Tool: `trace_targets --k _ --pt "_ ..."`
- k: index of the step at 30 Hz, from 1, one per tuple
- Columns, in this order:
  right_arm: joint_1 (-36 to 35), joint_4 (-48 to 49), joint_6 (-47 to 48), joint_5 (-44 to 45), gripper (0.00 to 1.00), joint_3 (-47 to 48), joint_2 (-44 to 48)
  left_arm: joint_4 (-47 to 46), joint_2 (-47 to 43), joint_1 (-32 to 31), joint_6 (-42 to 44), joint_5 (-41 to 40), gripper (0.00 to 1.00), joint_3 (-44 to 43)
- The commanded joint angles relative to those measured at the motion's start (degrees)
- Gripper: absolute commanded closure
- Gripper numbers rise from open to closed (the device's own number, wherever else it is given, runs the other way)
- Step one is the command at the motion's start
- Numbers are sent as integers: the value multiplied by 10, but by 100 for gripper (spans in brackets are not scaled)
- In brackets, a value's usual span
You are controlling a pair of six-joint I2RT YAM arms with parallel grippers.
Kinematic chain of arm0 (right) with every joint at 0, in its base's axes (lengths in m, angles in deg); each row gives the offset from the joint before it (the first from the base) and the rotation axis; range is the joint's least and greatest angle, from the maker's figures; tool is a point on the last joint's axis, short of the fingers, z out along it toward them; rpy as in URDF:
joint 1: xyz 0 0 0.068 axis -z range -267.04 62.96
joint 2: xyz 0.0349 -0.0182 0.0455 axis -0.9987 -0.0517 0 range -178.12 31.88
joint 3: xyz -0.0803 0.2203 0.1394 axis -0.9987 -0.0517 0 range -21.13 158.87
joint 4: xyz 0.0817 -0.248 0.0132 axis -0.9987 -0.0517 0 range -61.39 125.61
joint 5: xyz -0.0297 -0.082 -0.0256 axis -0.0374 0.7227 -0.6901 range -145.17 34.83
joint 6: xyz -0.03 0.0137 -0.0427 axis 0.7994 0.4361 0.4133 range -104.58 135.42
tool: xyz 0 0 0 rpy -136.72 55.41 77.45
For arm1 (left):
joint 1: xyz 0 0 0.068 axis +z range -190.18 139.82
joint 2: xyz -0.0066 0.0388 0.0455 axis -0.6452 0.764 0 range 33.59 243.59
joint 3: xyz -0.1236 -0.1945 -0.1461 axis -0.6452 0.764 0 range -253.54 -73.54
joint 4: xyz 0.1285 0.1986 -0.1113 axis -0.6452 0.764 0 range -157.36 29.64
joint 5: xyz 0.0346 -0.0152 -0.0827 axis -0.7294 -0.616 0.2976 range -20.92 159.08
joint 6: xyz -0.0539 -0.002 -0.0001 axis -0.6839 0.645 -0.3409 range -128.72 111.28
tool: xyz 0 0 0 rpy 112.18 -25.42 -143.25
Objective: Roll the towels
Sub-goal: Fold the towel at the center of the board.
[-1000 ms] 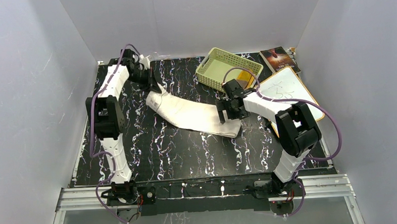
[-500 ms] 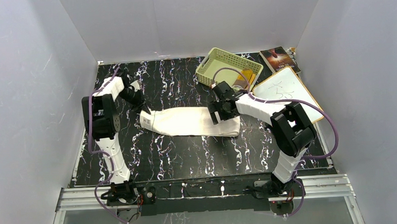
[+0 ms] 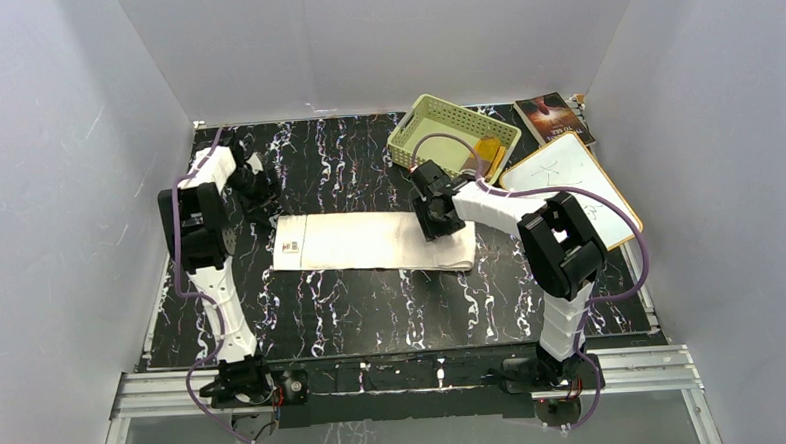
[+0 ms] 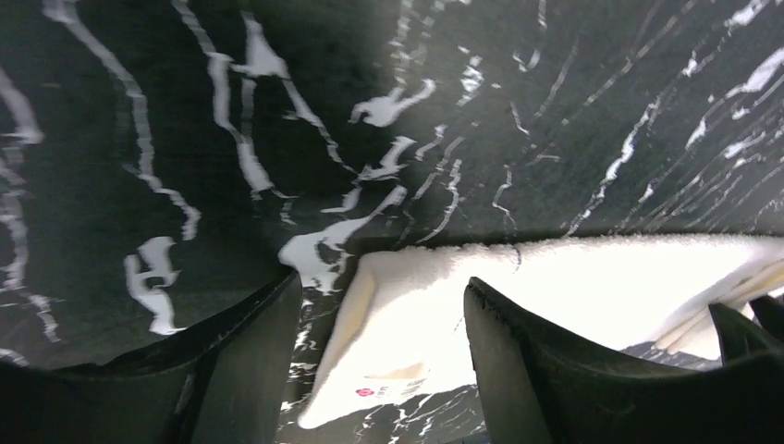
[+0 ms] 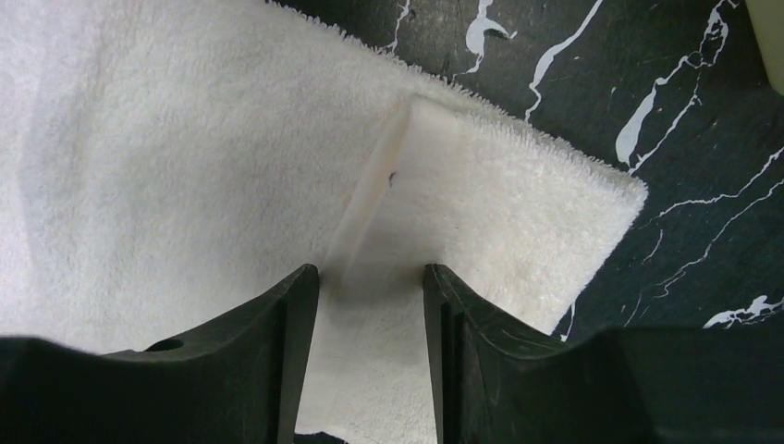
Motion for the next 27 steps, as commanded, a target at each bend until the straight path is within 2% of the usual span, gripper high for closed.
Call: trace_targets --k 1,5,9,10,18,22,27 --pt "-10 -11 -15 29 59 32 -4 -9 -47 28 -10 -40 36 -10" --pt "-12 -19 -23 38 69 30 -6 -15 -71 38 -9 -36 35 0" --pt "-12 -25 -29 48 96 28 -6 -17 -92 47 -6 -29 34 8" --pt "-12 -26 -30 50 100 29 -6 -18 -97 49 -6 -25 34 10" --pt "-18 -46 -46 50 100 65 22 -33 -131 73 -14 15 34 17" --pt "-43 -61 -57 31 100 125 31 -46 -151 79 -23 33 34 23" --pt "-80 -82 -63 24 100 216 -8 -53 -158 81 -28 51 33 24"
